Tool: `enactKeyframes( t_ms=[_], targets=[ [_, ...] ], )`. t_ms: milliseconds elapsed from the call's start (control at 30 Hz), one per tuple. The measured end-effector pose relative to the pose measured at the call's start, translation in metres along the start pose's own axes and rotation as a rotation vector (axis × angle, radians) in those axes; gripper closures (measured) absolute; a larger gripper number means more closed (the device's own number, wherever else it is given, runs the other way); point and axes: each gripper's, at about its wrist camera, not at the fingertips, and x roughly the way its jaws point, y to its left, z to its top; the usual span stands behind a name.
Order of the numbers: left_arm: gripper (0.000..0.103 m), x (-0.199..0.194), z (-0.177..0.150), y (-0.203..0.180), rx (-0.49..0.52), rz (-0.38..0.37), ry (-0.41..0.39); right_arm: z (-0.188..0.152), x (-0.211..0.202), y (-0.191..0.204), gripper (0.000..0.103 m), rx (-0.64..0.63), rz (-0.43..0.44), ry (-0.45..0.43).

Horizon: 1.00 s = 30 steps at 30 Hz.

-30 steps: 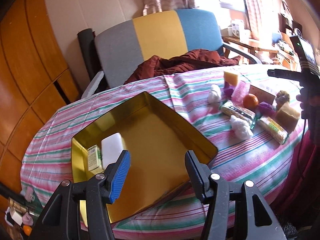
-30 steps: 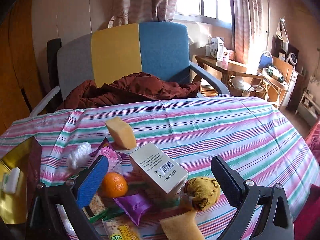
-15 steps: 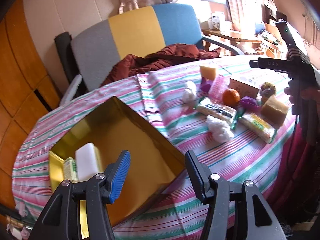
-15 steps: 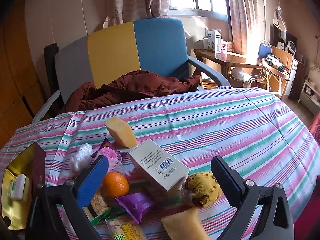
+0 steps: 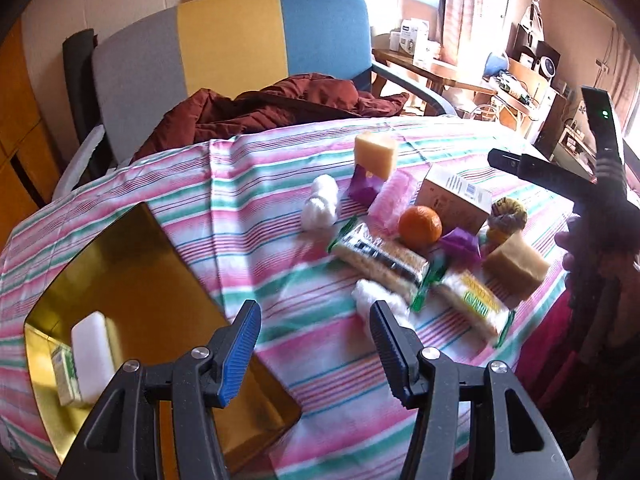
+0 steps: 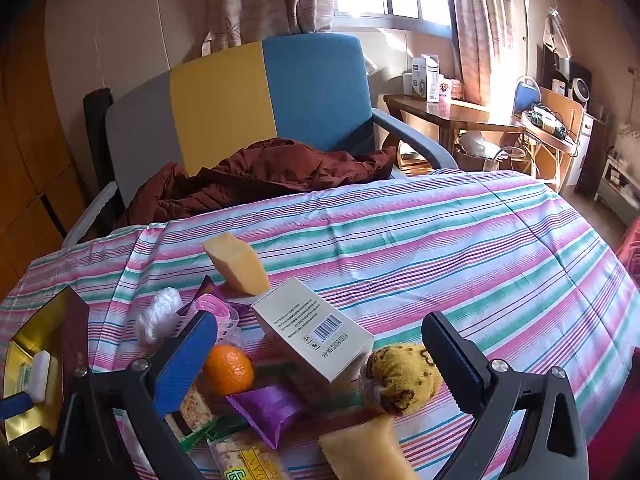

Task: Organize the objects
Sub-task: 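Grasp the pink plastic container with the left tool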

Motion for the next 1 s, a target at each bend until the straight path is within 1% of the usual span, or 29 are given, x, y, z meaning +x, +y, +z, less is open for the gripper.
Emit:
enactKeyframes(
  t_ms=[67,133,200,300,367,433,500,533,567,600,667,700,800,867,1000],
  targets=[
    [0.046,0.011,0.012,-0.006,-0.004,-0.037,0.018,0.001,0.0,-0.006,0.0,0.036,0.004,0.001],
    [0.046,0.019,0.022,-0.012,-0.004,-0.065,0.025,0.002,-0.001,-0.013,0.0,0.069,-0.01,-0.001],
    [0.046,0.031,0.034,-0.018,-0.036,-0.127,0.052,0.003,-0.001,-0.021,0.0,0.107,-0.012,0.0],
    [0.046,0.053,0.051,-0.021,-0.147,-0.242,0.12,0.004,0.0,-0.032,0.0,0.163,-0.022,0.012],
    [0.046,0.069,0.062,-0.022,-0.22,-0.286,0.152,0.004,0.002,-0.04,0.0,0.2,-0.017,0.023],
    [0.042,0.087,0.072,-0.02,-0.307,-0.325,0.19,0.003,0.004,-0.044,0.0,0.228,-0.004,0.033],
    [0.033,0.104,0.08,-0.017,-0.404,-0.379,0.223,0.003,0.004,-0.046,0.0,0.233,0.003,0.036],
    [0.031,0.112,0.083,-0.015,-0.452,-0.392,0.23,0.003,0.005,-0.046,0.0,0.231,0.008,0.038],
    [0.029,0.118,0.087,-0.014,-0.478,-0.393,0.232,0.003,0.005,-0.045,0.0,0.228,0.011,0.04],
    [0.025,0.123,0.09,-0.014,-0.493,-0.396,0.235,0.003,0.007,-0.044,0.0,0.226,0.015,0.044],
    [0.021,0.133,0.093,-0.014,-0.534,-0.4,0.25,0.003,0.008,-0.043,0.0,0.225,0.027,0.052],
    [0.021,0.138,0.095,-0.014,-0.558,-0.406,0.258,0.003,0.009,-0.043,0.0,0.226,0.032,0.054],
    [0.02,0.148,0.099,-0.018,-0.563,-0.37,0.261,0.003,0.009,-0.044,0.0,0.236,0.049,0.056],
    [0.018,0.15,0.099,-0.018,-0.576,-0.365,0.26,0.003,0.009,-0.047,0.0,0.249,0.056,0.056],
    [0.017,0.156,0.099,-0.016,-0.598,-0.34,0.272,0.002,0.009,-0.054,0.0,0.285,0.063,0.06]
  ],
)
